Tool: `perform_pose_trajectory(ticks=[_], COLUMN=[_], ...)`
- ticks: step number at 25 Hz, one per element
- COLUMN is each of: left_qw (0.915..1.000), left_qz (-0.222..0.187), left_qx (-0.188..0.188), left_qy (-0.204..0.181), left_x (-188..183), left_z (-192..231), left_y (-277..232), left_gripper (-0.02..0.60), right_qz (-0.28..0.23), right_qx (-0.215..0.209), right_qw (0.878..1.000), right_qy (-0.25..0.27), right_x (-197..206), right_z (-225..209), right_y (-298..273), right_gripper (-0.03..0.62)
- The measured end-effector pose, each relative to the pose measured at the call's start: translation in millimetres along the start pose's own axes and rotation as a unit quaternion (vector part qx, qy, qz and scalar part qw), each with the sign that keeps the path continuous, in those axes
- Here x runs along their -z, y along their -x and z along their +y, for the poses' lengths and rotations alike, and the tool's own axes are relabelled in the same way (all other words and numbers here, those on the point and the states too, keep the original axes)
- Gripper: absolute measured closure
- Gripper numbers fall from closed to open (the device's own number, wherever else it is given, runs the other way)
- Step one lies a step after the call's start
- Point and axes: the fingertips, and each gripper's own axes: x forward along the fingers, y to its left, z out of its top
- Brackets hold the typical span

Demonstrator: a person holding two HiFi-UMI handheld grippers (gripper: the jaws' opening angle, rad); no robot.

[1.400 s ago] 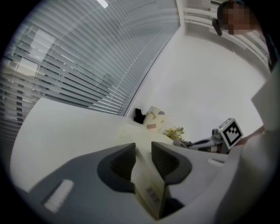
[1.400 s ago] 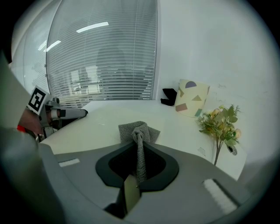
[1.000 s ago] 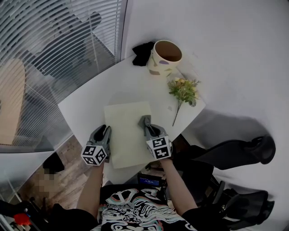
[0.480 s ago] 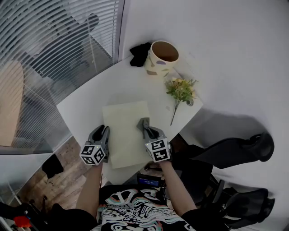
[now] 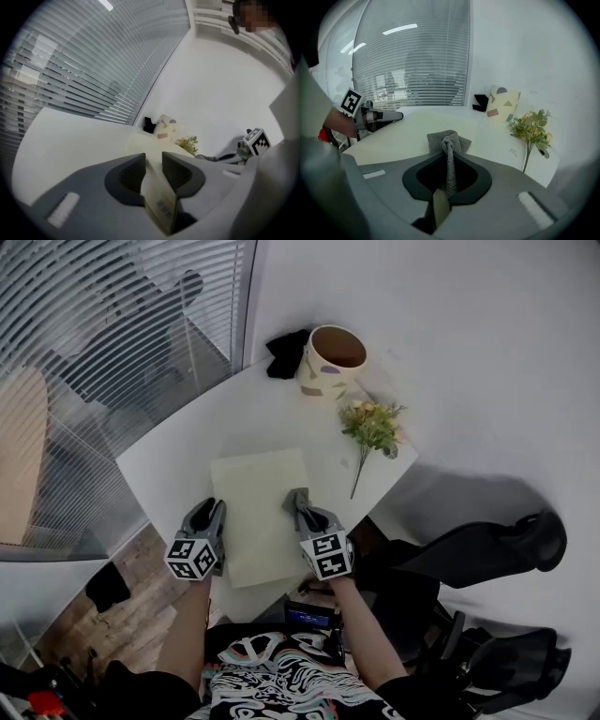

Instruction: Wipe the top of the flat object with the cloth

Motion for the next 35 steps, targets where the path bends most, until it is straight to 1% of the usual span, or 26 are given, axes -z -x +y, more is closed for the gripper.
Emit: perform_pose_trajectory(ticks=[8, 13, 19, 25, 35], left_qw=[1.0000, 1.0000, 1.0000, 0.9999, 1.0000], left_qz=[-0.003, 0.000, -0.001, -0.007, -0.003], left_qx=[-0.002, 0.003, -0.002, -0.005, -0.001], left_qy=[-0.004, 0.002, -0.003, -0.011, -0.005], left_x=[0.8, 0.4, 1.4, 0.2, 0.8], left_z=[-0.2, 0.7, -0.4, -1.1, -1.5], left_y=[-0.5, -1.1, -0.2, 0.2, -1.3], left_gripper=[0.414, 0.414, 0.416, 0.417, 0.417], right_qz=[-0.003, -0.007, -0.011, -0.008, -0.008], right_qx=[-0.003, -0.001, 0.004, 0.003, 0.006], right_qw=[1.000, 1.000, 1.000, 1.000, 1.000], right_qy=[-0.007, -0.013, -0.014, -0.017, -0.019], right_x=[5.4, 10.5, 20.8, 22.1, 32.4], right_z=[6.5, 8.8, 10.6, 14.9, 19.0], right_y=[10.9, 17.0, 25.1, 31.8, 44.0], right_gripper=[0.576, 0.577, 0.577, 0.577, 0.577])
